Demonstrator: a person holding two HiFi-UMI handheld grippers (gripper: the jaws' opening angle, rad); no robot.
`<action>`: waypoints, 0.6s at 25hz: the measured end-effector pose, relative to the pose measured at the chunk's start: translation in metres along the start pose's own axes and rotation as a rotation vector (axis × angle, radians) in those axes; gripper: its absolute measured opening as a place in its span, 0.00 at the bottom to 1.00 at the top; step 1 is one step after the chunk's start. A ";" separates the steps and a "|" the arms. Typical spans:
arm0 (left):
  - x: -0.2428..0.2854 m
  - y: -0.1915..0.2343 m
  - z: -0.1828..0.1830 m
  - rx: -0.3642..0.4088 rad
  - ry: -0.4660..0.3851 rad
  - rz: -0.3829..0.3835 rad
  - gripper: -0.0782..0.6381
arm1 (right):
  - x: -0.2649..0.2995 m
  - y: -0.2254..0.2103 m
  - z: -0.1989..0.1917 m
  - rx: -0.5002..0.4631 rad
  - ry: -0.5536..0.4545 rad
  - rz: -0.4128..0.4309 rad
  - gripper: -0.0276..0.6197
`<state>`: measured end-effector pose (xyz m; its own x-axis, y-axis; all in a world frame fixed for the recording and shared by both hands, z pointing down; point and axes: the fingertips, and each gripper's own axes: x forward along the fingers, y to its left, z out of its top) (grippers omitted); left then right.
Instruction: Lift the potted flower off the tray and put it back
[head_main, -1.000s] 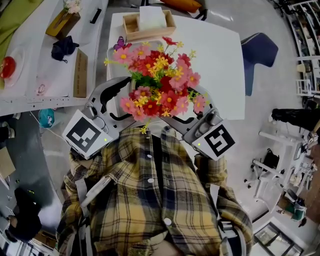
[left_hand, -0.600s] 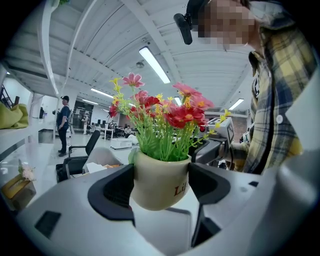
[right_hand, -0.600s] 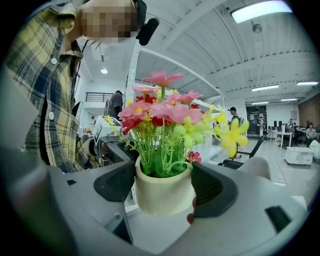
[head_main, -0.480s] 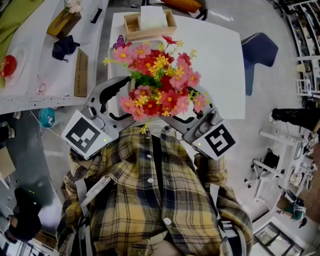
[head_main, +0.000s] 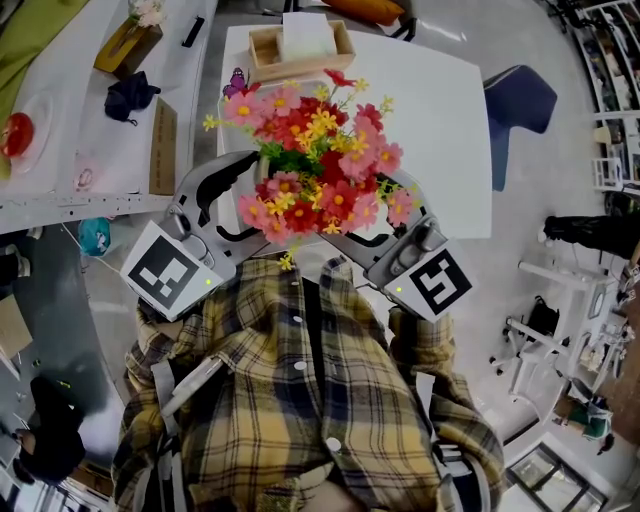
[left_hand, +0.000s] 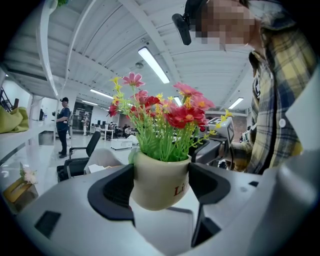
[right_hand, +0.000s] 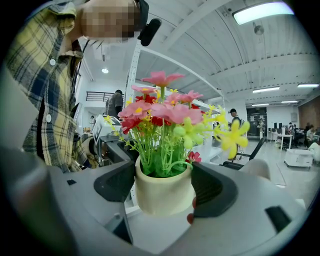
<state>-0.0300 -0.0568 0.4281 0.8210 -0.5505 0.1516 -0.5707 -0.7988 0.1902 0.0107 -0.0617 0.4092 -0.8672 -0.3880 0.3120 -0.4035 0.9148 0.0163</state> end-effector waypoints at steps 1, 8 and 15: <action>0.000 0.000 0.000 -0.001 0.002 0.000 0.57 | 0.000 0.000 0.000 0.001 0.000 0.000 0.58; 0.000 0.002 -0.003 0.006 0.018 0.002 0.57 | 0.002 0.000 -0.005 0.009 0.009 -0.004 0.58; -0.001 0.003 -0.007 0.013 0.026 0.002 0.57 | 0.004 0.000 -0.007 0.019 0.021 -0.003 0.58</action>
<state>-0.0321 -0.0568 0.4351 0.8191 -0.5455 0.1774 -0.5718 -0.8009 0.1776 0.0096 -0.0623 0.4174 -0.8598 -0.3884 0.3315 -0.4117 0.9113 -0.0004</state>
